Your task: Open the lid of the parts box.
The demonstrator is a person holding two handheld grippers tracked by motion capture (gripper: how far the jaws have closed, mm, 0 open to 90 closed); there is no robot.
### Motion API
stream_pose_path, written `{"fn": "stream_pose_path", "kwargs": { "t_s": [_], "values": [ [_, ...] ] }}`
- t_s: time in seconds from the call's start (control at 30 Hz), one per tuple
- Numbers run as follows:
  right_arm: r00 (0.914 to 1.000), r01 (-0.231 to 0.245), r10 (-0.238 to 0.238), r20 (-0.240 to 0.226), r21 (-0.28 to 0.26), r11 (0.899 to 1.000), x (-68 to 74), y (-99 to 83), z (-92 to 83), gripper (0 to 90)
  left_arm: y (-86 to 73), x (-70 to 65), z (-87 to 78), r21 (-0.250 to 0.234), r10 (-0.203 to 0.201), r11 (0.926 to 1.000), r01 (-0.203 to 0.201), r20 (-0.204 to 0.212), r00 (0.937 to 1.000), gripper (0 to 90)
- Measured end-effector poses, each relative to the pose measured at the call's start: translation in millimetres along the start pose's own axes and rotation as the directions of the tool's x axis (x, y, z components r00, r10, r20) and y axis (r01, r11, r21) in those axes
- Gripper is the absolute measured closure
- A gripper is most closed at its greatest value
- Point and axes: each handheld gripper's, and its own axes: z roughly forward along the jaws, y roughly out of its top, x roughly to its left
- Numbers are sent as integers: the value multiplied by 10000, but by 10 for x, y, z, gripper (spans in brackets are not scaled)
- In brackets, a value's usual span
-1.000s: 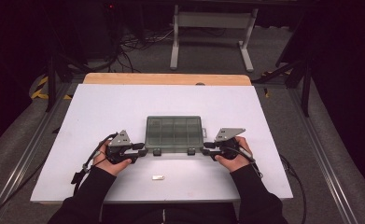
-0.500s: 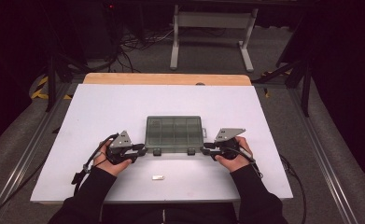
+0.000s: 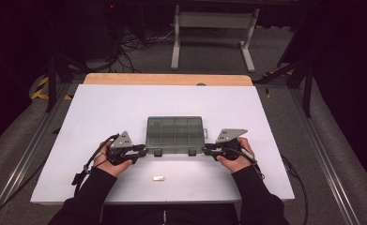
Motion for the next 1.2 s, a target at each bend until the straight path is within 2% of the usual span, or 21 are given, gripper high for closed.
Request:
{"fn": "stream_pose_path", "kwargs": {
  "t_s": [0.57, 0.67, 0.73, 0.77, 0.87, 0.9, 0.97, 1.03, 1.2],
  "values": [
    [9998, -168, 165, -109, -220, 9996, -7, 3, -30, 769, 1, 14, -16, -145, -91, 9999, 91, 48, 9999, 709],
    [9994, -230, 217, -263, -513, 9984, -7, 9, -42, 790, 4, 12, -14, -212, -46, 9998, 49, 138, 9999, 712],
    [9992, -261, 242, -308, -657, 9975, -5, 23, -56, 793, 6, 8, -25, -244, -56, 9997, 57, 32, 10000, 714],
    [9996, -197, 182, -218, -706, 9973, -5, 41, -71, 801, 8, 15, -42, -330, -83, 9994, 82, -26, 10000, 750],
    [9997, -190, 177, -175, -781, 9968, -7, 52, -82, 808, 14, 26, -78, -557, -186, 9983, 189, 61, 9998, 778],
    [9998, -180, 168, -144, -834, 9964, -12, 65, -92, 815, 18, 24, -109, -706, -207, 9973, 210, 49, 9998, 823],
    [9998, -169, 158, -127, -858, 9962, -14, 71, -95, 816, 24, 27, -129, -817, -232, 9964, 236, 63, 9997, 839],
    [9998, -145, 135, -115, -935, 9955, -21, 100, -106, 820, 34, 24, -159, -1059, -357, 9936, 382, 247, 9991, 893],
    [9999, -129, 119, -94, -1063, 9942, -44, 155, -116, 826, 63, 18, -140, -994, -396, 9941, 439, 456, 9982, 900]
  ]
}}
